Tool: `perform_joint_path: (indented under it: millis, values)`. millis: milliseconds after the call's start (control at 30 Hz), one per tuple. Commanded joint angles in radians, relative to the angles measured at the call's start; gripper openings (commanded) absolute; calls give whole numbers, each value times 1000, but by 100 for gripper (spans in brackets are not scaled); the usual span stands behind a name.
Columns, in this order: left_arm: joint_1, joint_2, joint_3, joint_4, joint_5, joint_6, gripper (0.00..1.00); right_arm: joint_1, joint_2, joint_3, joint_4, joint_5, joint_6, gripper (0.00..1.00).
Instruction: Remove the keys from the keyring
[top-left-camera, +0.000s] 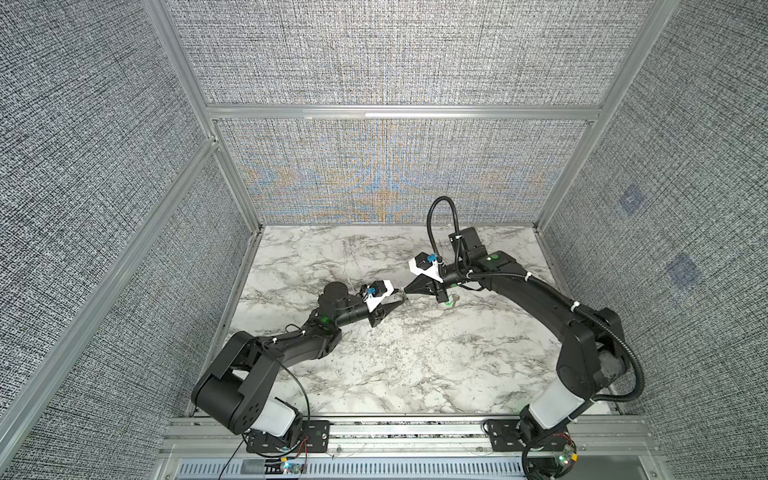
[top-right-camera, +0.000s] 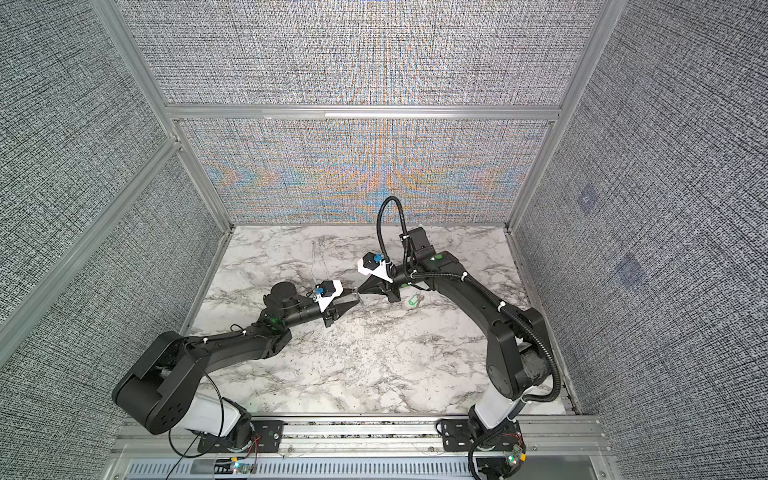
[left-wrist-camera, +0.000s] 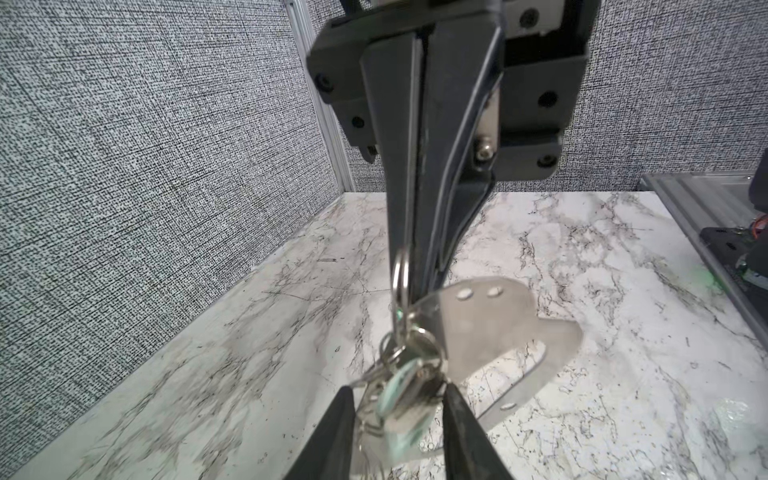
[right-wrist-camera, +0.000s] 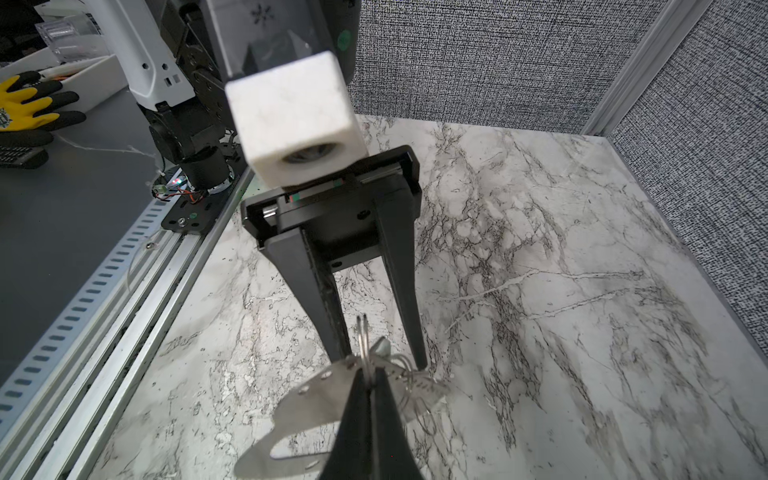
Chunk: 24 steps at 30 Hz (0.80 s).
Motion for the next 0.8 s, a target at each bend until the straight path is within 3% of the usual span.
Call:
perform_joint_path:
  millis: [0, 400, 767]
  values:
    - [0, 0, 10, 21, 40, -9, 37, 1, 3, 9, -38, 1, -45, 0]
    - [0, -9, 10, -5, 27, -14, 33, -9, -19, -21, 22, 25, -41, 0]
    - [-1, -21, -6, -17, -8, -2, 38, -18, -21, -23, 40, 18, -38, 0]
